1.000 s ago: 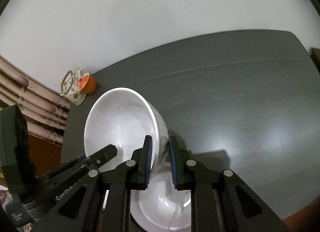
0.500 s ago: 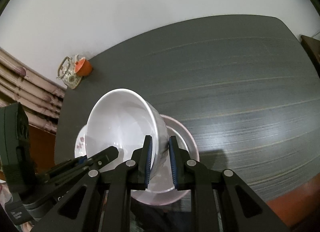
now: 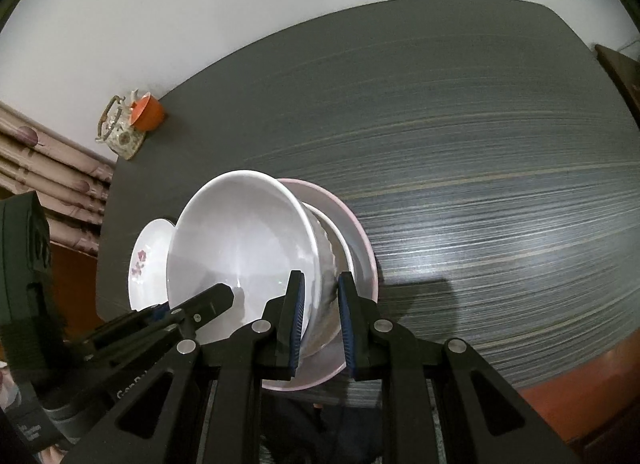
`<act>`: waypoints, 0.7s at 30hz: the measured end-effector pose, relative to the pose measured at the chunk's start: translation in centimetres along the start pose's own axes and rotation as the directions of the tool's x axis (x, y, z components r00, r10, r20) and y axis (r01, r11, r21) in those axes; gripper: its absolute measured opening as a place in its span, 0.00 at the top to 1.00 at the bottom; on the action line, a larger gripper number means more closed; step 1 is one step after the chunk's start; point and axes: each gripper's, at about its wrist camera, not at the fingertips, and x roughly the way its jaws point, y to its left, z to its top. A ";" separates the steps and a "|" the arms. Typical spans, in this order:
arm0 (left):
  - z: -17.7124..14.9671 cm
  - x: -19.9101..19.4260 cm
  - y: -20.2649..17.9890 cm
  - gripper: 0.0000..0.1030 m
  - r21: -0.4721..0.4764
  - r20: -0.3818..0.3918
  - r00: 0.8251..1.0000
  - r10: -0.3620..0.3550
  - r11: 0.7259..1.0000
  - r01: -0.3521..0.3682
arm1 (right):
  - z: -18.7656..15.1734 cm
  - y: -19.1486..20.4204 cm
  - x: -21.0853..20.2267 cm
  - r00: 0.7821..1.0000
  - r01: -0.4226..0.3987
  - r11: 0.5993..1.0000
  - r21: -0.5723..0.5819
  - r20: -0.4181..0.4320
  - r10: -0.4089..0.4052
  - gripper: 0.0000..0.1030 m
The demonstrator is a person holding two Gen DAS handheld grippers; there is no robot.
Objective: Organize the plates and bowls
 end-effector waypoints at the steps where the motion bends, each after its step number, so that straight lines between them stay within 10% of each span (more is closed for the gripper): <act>1: 0.0 0.1 -0.1 0.84 0.003 0.000 1.000 0.002 1.000 -0.002 | 0.0 0.0 0.1 1.000 0.002 1.000 0.000 -0.001 -0.002 0.84; 21: 0.0 0.6 -0.2 0.84 0.012 0.017 1.000 0.001 1.000 -0.001 | -0.7 -0.4 0.5 1.000 0.020 1.000 -0.010 -0.008 -0.020 0.82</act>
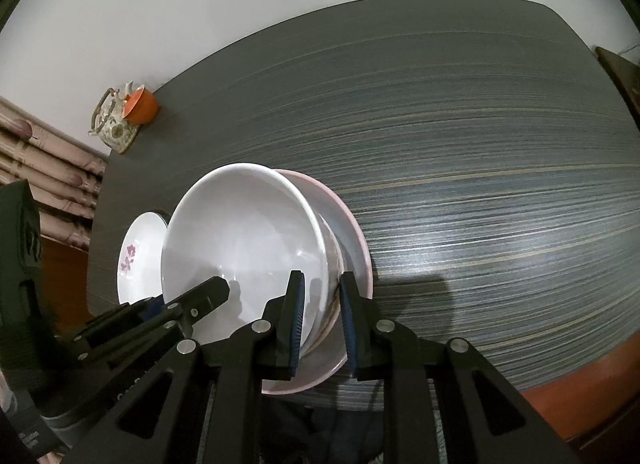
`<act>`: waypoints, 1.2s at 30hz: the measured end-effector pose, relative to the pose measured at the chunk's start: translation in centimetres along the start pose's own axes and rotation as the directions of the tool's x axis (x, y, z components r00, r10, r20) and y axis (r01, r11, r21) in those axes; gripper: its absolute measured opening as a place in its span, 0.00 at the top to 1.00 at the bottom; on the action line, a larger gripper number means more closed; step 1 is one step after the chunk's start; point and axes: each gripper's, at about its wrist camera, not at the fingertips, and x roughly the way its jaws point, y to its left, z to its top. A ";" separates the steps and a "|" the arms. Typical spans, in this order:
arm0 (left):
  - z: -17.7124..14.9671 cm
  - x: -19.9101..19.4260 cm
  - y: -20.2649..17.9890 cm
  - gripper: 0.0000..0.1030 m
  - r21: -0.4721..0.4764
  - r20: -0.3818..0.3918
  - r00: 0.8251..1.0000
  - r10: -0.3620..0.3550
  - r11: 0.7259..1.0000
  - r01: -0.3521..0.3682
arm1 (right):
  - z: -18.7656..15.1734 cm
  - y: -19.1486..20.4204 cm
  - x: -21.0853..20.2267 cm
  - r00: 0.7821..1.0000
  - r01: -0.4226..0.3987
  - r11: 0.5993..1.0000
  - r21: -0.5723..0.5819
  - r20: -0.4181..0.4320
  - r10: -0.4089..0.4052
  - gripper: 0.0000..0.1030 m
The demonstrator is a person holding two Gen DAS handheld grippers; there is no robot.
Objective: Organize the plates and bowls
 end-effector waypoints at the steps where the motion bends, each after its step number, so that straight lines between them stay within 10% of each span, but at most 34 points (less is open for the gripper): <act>1: 0.0 0.0 0.0 0.84 0.001 0.001 1.000 0.000 1.000 0.000 | 0.0 0.0 0.0 1.000 -0.001 1.000 0.002 0.000 0.001 0.82; 15: 0.5 -1.1 0.0 0.57 0.044 0.046 0.998 -0.031 0.999 0.029 | -0.1 -0.6 0.0 1.000 -0.020 1.000 0.015 -0.010 0.020 0.82; 36: 0.3 -4.4 6.7 0.52 -0.065 0.142 0.986 -0.091 0.993 0.101 | 0.0 -1.7 -2.7 0.998 -0.059 0.998 0.024 0.040 0.058 0.75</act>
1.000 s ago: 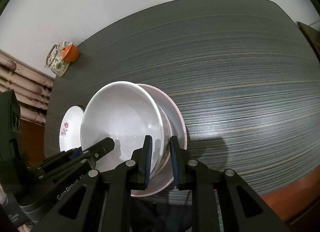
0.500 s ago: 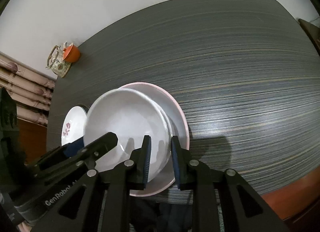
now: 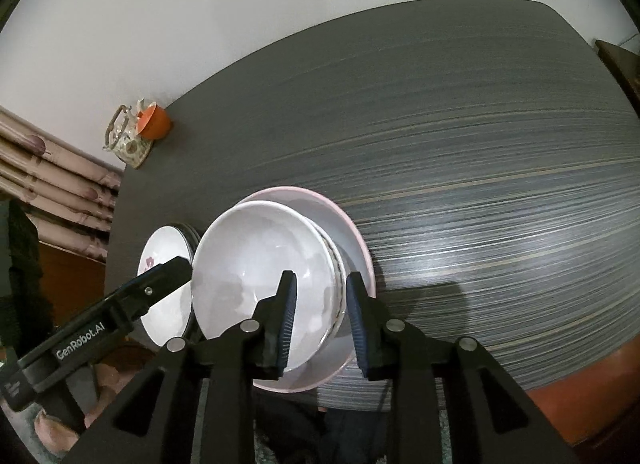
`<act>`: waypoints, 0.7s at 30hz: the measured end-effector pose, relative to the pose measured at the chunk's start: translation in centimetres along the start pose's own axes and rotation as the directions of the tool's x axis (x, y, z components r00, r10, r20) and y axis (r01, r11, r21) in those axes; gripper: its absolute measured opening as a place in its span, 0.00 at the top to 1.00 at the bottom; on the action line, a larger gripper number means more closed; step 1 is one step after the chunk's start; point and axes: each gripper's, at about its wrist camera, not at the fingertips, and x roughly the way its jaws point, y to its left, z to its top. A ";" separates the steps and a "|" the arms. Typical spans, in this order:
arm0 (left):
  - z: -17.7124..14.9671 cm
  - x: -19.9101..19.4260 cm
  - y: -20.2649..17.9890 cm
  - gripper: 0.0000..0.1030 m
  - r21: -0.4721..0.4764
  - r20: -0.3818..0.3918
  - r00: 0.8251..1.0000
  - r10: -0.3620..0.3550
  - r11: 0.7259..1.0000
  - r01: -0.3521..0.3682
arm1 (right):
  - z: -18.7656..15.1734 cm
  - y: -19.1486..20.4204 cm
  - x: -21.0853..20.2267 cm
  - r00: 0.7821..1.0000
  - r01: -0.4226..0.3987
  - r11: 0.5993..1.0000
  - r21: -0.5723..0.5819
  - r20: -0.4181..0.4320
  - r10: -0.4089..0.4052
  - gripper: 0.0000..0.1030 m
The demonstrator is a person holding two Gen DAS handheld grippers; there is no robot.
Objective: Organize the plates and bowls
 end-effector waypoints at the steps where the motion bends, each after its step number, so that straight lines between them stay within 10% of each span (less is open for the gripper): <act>1: 0.0 0.0 0.1 0.52 -0.002 0.001 1.000 0.002 1.000 -0.002 | 0.0 -0.1 -0.2 1.000 0.000 1.000 0.002 0.004 0.000 0.75; 21: -0.2 1.3 2.5 0.52 -0.103 -0.052 0.999 0.016 0.994 -0.022 | -1.2 -3.3 0.0 0.999 0.030 0.997 0.066 -0.043 -0.027 0.71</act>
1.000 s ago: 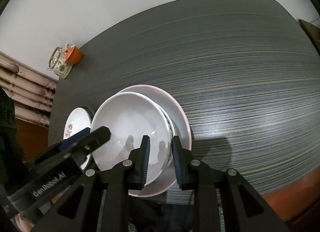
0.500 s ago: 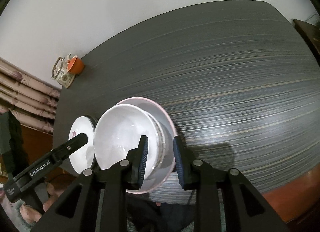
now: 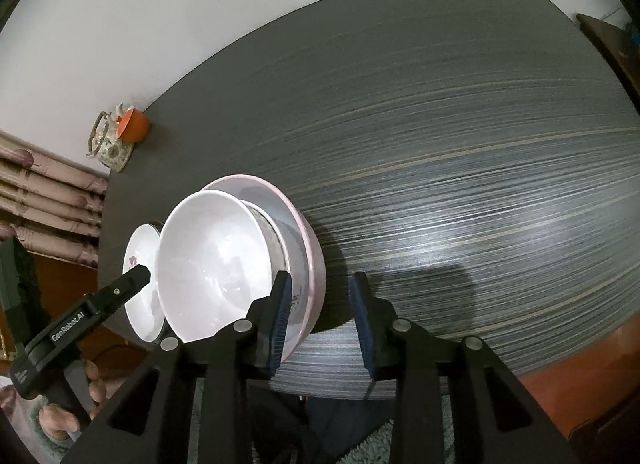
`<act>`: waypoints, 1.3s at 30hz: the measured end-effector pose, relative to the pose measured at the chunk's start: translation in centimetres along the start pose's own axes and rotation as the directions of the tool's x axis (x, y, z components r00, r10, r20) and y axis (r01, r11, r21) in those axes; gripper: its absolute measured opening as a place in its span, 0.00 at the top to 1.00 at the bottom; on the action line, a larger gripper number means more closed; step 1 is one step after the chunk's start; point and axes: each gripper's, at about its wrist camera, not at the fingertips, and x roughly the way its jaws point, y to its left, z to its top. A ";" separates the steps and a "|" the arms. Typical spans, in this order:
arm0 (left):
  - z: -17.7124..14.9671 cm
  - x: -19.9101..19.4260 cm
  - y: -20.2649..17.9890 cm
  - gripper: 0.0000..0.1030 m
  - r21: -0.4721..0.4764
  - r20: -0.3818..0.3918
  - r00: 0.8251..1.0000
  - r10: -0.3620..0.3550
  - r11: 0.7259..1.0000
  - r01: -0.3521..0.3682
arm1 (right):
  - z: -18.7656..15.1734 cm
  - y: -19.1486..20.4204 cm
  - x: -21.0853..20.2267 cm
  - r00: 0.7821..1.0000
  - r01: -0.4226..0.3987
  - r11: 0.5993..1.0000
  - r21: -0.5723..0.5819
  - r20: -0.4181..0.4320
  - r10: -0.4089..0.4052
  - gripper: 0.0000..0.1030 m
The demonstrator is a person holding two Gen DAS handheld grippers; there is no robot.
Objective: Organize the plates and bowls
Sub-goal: 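Lift the nested bowl stack with both tools and carry it toward the plate stack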
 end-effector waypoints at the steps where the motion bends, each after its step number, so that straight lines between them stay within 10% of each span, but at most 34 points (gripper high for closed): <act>1: 0.1 0.1 0.0 0.52 -0.006 -0.006 1.000 -0.001 1.000 0.001 | 0.1 0.1 0.1 1.000 0.004 1.000 0.001 -0.001 -0.004 0.71; 39: 1.8 4.7 0.4 0.55 -0.014 -0.119 0.993 0.026 1.000 -0.028 | 1.8 0.4 4.7 0.997 0.060 0.998 -0.008 -0.056 -0.061 0.73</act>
